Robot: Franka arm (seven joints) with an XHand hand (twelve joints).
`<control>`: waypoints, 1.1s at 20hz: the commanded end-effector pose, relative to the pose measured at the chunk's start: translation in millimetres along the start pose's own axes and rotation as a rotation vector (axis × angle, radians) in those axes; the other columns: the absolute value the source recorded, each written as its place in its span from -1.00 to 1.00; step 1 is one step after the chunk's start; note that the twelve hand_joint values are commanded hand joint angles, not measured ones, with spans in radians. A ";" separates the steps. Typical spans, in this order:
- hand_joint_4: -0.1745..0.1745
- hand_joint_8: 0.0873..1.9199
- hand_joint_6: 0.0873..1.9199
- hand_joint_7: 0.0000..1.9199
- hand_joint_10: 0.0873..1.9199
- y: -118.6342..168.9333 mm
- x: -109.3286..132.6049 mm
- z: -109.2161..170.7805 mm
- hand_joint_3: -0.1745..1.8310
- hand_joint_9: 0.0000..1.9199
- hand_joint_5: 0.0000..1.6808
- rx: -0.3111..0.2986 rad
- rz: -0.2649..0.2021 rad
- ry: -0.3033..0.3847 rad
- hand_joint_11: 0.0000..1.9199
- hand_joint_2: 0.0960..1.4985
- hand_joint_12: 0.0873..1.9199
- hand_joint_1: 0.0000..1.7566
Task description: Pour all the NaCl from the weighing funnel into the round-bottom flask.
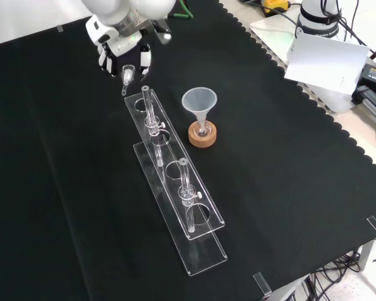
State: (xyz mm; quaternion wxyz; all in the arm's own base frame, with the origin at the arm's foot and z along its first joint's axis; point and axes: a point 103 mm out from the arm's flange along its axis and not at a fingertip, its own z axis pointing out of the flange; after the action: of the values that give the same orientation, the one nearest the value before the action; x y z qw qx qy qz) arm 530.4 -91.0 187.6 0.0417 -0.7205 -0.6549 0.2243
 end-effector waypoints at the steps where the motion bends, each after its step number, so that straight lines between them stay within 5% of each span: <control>1: 1.00 -0.38 -0.53 -0.30 -0.71 -42.8 -17.0 -12.6 -0.31 0.06 0.58 -0.015 0.028 -0.041 -0.15 -0.13 0.07 0.28; 10: 1.00 -0.38 -0.53 -0.30 -0.71 -88.8 -8.3 -27.0 -0.31 0.06 0.58 -0.042 0.021 -0.071 -0.16 -0.13 0.07 0.28; 22: 1.00 -0.38 -0.53 -0.31 -0.72 -145.6 35.5 -42.3 -0.31 0.06 0.58 -0.056 -0.027 -0.159 -0.16 -0.13 0.07 0.28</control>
State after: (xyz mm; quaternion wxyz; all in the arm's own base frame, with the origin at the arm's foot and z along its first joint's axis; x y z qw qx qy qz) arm 447.8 -49.6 253.7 -0.0081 -0.7015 -0.6705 0.2415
